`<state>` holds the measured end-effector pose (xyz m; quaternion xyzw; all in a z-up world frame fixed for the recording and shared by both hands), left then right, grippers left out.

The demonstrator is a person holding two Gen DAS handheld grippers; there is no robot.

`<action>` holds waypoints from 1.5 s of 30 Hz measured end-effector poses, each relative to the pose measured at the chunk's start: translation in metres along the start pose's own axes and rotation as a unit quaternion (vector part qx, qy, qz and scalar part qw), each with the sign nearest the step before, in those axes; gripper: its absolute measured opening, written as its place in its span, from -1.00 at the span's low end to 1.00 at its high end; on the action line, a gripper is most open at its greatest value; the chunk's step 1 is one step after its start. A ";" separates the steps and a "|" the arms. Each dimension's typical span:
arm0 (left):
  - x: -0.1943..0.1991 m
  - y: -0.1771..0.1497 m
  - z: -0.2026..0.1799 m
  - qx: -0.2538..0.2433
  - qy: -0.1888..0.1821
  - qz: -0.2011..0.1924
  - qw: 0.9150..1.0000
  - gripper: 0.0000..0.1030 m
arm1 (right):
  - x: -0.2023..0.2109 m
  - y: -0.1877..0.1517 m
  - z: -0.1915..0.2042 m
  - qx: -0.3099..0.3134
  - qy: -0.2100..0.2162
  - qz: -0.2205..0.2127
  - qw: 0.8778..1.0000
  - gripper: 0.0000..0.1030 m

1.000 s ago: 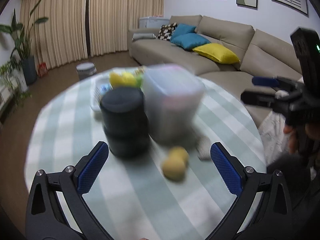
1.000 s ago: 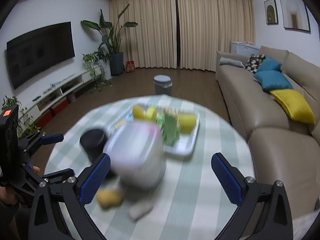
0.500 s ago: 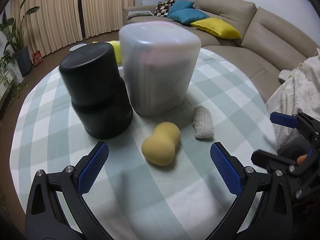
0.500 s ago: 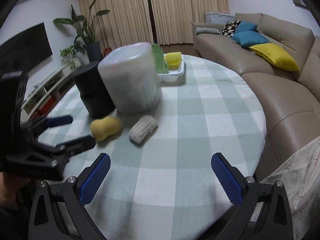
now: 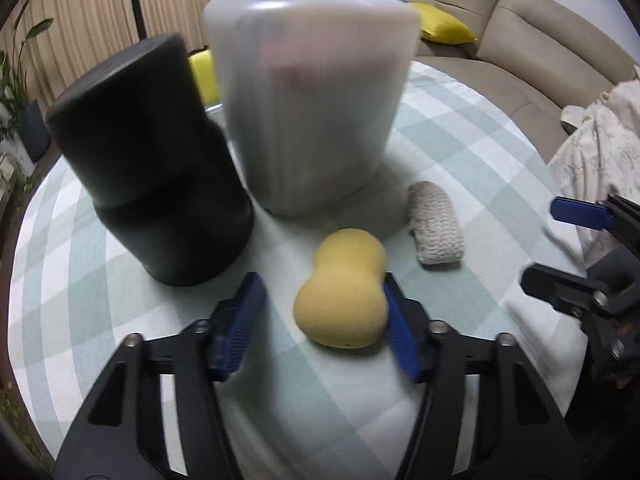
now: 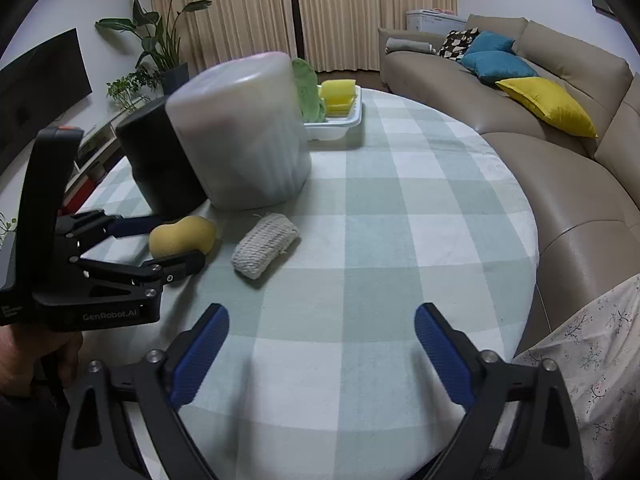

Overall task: Organize soft objects
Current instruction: 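Grasp the tan peanut sponge with the left tool while the right tool grasps the knitted sleeve, then carry the peanut sponge and knitted sleeve into the white tray and open both tools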

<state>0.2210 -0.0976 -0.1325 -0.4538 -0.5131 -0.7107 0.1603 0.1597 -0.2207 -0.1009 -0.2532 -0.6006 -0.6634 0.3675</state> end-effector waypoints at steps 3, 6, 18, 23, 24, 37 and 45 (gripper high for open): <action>0.005 0.000 -0.005 0.003 -0.006 -0.006 1.000 -0.31 | -0.004 0.001 -0.002 -0.007 -0.004 0.005 1.000 0.64; 0.012 -0.006 -0.005 0.024 -0.013 -0.013 1.000 -0.33 | -0.006 0.006 0.004 -0.010 0.003 0.007 1.000 0.62; 0.055 -0.039 0.016 0.113 0.005 -0.044 0.993 -0.33 | -0.036 0.025 0.047 0.007 0.003 0.014 1.000 0.62; 0.055 -0.041 0.021 0.124 0.009 -0.049 0.991 -0.33 | -0.051 0.018 0.048 0.008 -0.013 0.028 0.999 0.61; 0.053 -0.041 0.021 0.126 0.008 -0.049 0.991 -0.33 | -0.051 0.017 0.048 0.008 -0.015 0.029 0.999 0.59; 0.043 -0.048 0.025 0.135 0.013 -0.040 0.990 -0.33 | -0.051 0.022 0.053 0.048 -0.026 0.004 0.999 -0.10; 0.045 -0.049 0.025 0.138 0.017 -0.042 0.989 -0.33 | -0.040 0.017 0.054 0.042 -0.004 0.006 0.999 -0.46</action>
Point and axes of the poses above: each gripper's, at about its wrist camera, not at the fingertips, and x roughly against the way its jaws point, z to its left, y to its top, the point moved 9 cm from there along -x, roughly the way its jaws point, and after that the axes turned 7 degrees about -x, right-handed, at the moved point
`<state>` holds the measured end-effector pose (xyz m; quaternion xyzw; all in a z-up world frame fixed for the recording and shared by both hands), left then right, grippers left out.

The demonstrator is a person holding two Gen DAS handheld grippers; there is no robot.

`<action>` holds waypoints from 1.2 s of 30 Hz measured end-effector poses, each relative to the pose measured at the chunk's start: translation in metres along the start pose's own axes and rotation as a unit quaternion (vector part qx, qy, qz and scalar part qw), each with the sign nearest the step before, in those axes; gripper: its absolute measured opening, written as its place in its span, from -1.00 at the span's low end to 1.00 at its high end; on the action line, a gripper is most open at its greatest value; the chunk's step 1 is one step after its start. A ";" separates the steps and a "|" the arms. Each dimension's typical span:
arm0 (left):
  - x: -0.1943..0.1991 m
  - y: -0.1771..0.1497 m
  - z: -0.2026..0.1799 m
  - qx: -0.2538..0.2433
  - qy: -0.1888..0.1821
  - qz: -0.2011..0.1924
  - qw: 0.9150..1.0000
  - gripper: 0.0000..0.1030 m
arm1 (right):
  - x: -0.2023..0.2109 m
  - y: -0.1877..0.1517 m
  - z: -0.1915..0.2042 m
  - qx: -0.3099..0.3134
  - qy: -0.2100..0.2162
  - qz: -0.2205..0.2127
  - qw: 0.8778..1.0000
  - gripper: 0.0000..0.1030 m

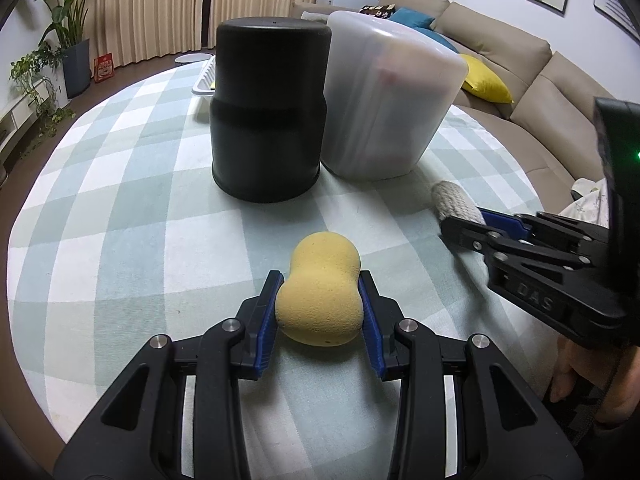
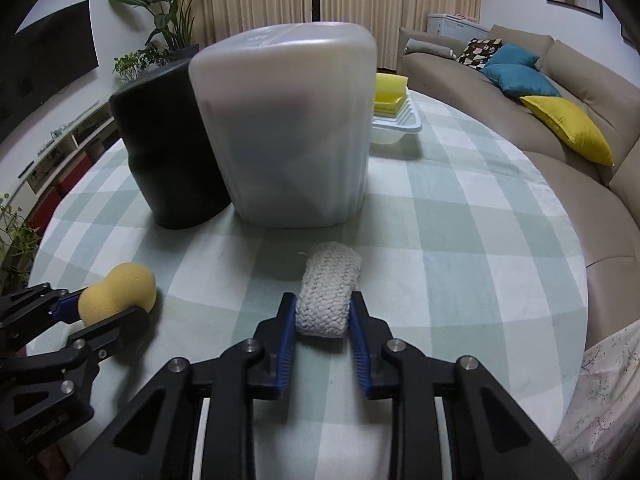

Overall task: Organize soft objects
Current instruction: 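Carry the peanut sponge and knitted sleeve into the white tray and open both tools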

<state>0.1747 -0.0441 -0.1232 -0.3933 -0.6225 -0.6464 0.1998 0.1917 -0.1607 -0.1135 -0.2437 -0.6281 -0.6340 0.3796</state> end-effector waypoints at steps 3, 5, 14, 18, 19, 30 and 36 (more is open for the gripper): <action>0.004 0.001 0.002 0.003 0.006 -0.003 1.000 -0.33 | 0.008 -0.004 0.000 0.002 0.005 -0.001 1.000 -0.46; 0.007 0.002 0.003 0.005 0.009 -0.005 1.000 -0.33 | 0.016 -0.008 0.001 0.003 0.009 -0.002 1.000 -0.46; 0.020 0.001 0.001 0.015 0.014 -0.012 1.000 -0.33 | 0.049 -0.019 0.004 0.016 0.019 -0.011 1.000 -0.46; 0.028 0.001 0.000 0.017 0.014 -0.016 1.000 -0.33 | 0.062 -0.021 0.007 0.022 0.024 -0.015 0.999 -0.46; 0.031 0.002 0.000 0.018 0.014 -0.017 1.000 -0.33 | 0.065 -0.022 0.008 0.024 0.025 -0.016 0.999 -0.46; 0.078 0.033 -0.002 0.012 0.013 -0.055 0.998 -0.33 | 0.113 0.002 0.006 0.037 0.029 -0.052 0.998 -0.46; 0.116 0.081 0.004 -0.009 0.021 -0.096 0.995 -0.33 | 0.143 0.033 -0.001 0.050 0.024 -0.085 0.995 -0.46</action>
Point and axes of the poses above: each gripper's, at about its wrist camera, not at the fingertips, and x roughly against the way its jaws point, z to its left, y to its top, the point moved 9 cm from there along -x, roughly the way its jaws point, and after that the axes turned 7 degrees about -x, right-handed, at the moved point
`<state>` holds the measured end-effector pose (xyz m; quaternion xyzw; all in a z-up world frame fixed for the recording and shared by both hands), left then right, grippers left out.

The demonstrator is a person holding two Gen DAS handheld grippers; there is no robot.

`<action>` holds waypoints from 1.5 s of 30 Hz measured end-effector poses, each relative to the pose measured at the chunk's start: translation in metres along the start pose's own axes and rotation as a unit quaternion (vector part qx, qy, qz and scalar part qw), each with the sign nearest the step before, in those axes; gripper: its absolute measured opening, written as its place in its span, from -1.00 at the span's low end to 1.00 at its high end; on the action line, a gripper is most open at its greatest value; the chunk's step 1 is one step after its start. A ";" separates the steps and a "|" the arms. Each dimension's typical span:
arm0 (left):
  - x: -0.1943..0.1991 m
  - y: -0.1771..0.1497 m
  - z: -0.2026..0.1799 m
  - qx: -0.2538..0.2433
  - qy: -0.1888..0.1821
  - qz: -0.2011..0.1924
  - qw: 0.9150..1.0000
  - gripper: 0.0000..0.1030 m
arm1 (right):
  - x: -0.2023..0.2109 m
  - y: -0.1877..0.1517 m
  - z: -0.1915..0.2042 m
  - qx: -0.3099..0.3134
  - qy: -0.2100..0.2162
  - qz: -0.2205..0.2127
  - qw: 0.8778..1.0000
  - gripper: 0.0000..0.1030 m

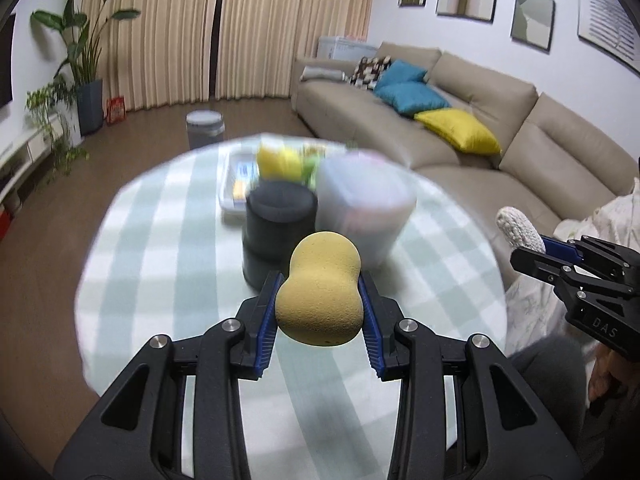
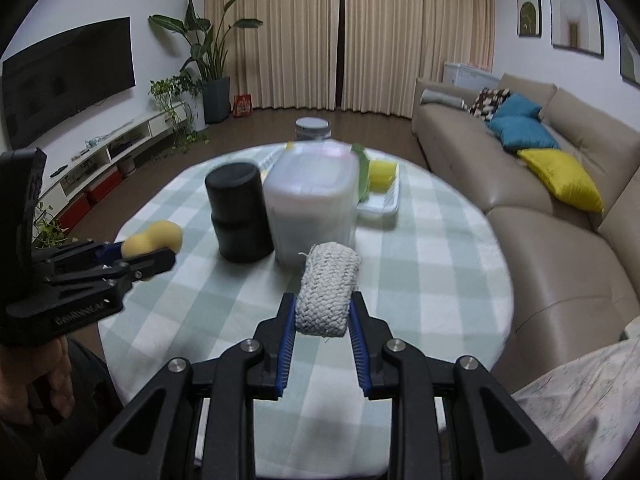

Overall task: Organize soft objects
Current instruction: 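Carry the peanut sponge and knitted sleeve into the white tray and open both tools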

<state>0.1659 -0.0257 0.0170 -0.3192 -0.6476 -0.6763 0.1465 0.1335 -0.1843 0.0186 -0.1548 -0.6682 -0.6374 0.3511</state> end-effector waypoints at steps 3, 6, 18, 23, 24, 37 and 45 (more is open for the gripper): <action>0.010 0.036 0.011 -0.014 0.010 -0.021 1.000 -0.33 | 0.014 0.027 -0.006 0.010 -0.001 -0.021 1.000 -0.46; 0.016 0.076 0.022 -0.029 0.017 -0.035 0.999 -0.33 | 0.025 0.059 -0.011 0.026 -0.005 -0.042 0.999 -0.46; -0.021 0.176 0.066 -0.080 0.057 -0.014 0.995 -0.32 | 0.030 0.203 -0.024 0.096 -0.025 -0.096 0.990 -0.46; -0.051 0.211 0.090 -0.083 0.076 0.001 0.994 -0.33 | -0.004 0.258 -0.031 0.097 -0.017 -0.076 0.992 -0.45; -0.055 0.217 0.092 -0.086 0.079 0.002 0.993 -0.33 | -0.014 0.270 -0.032 0.097 -0.016 -0.070 0.993 -0.45; -0.181 0.217 0.091 -0.090 0.031 0.083 0.992 -0.32 | -0.172 0.323 -0.024 0.116 0.001 0.037 0.993 -0.45; -0.247 0.159 0.107 -0.080 0.026 0.137 0.987 -0.32 | -0.268 0.250 -0.006 0.153 0.031 0.139 0.978 -0.45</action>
Point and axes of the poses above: each gripper's, at about its wrist camera, not at the fingertips, and x roughly against the way its jaws point, z to its left, y to its top, the point moved 9 cm from there along -x, roughly the way its jaws point, and after that the axes turned 7 degrees about -x, right-handed, at the moved point
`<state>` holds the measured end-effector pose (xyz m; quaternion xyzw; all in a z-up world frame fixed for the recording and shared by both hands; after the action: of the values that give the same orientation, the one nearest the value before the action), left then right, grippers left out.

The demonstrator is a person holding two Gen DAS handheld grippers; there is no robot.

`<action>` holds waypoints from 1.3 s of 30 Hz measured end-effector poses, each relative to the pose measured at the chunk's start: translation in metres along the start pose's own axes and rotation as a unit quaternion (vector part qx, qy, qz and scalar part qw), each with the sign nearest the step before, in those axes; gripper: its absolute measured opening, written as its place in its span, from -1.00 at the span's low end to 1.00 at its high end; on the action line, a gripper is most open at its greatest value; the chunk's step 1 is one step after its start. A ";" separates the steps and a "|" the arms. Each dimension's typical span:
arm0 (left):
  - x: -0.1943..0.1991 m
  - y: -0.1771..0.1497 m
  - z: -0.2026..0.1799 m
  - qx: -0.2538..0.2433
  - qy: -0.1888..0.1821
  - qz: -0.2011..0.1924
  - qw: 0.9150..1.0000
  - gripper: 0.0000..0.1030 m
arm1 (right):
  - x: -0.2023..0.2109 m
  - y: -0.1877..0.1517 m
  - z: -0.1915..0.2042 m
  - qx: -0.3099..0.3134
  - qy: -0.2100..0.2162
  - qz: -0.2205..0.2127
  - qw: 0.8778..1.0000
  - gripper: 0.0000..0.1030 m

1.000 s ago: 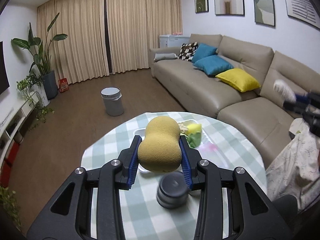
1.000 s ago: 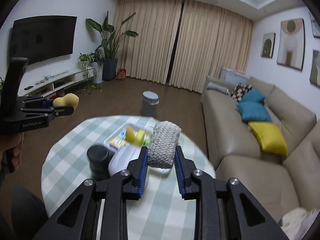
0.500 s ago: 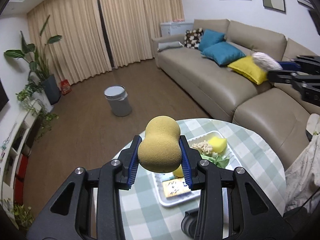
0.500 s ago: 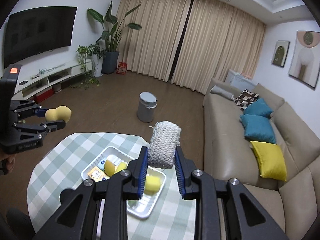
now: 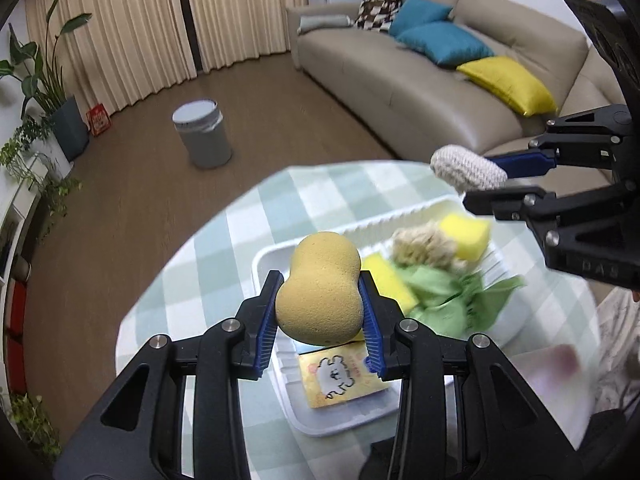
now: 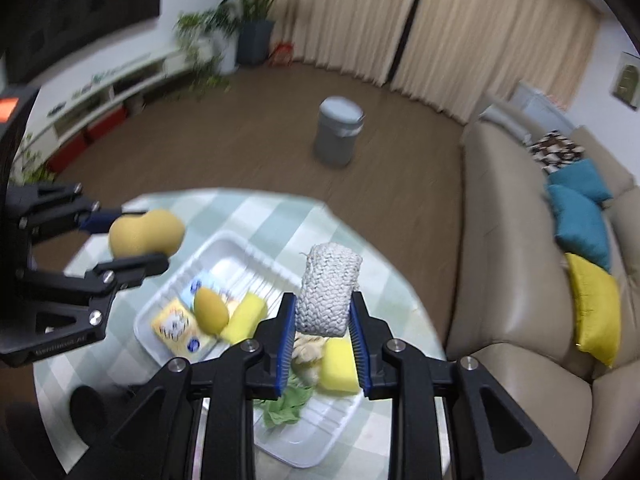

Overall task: Organize soft objects
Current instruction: 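Carry the peanut sponge and knitted sleeve into the white tray and open both tools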

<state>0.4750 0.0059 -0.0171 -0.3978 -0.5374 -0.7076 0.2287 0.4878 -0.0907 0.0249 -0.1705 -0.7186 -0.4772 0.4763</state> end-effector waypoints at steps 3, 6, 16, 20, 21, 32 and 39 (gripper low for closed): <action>-0.015 -0.010 0.003 0.006 -0.001 0.005 1.000 -0.32 | -0.030 -0.013 0.013 0.019 0.016 0.031 0.999 -0.45; -0.025 -0.013 0.004 0.008 -0.008 0.003 1.000 -0.32 | -0.053 -0.024 0.026 0.044 0.023 0.057 0.997 -0.45; -0.045 -0.015 -0.009 -0.004 -0.005 0.000 1.000 -0.31 | -0.098 -0.050 0.039 0.076 0.021 0.104 0.991 -0.45; -0.044 -0.012 -0.003 -0.007 0.011 -0.006 1.000 -0.31 | -0.110 -0.057 0.034 0.078 0.013 0.116 0.990 -0.45; -0.040 -0.011 -0.001 -0.004 0.016 -0.018 1.000 -0.31 | -0.112 -0.058 0.034 0.078 0.012 0.117 0.990 -0.45; -0.057 -0.020 0.016 0.005 0.032 0.014 0.999 -0.31 | -0.123 -0.066 0.033 0.077 0.011 0.134 0.988 -0.45; -0.058 -0.020 0.007 -0.012 -0.004 0.019 1.000 -0.32 | -0.130 -0.069 0.034 0.077 0.009 0.148 0.986 -0.45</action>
<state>0.4960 0.0125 -0.0750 -0.4131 -0.5226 -0.7078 0.2351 0.4855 -0.0685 -0.1238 -0.2332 -0.7159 -0.3459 0.5599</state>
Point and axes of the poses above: each gripper's, at about its wrist camera, not at the fingertips, and x roughly against the way its jaws point, z to its left, y to its top, the point moved 9 cm from there along -x, roughly the way its jaws point, and after that the axes turned 7 degrees about -x, right-handed, at the moved point
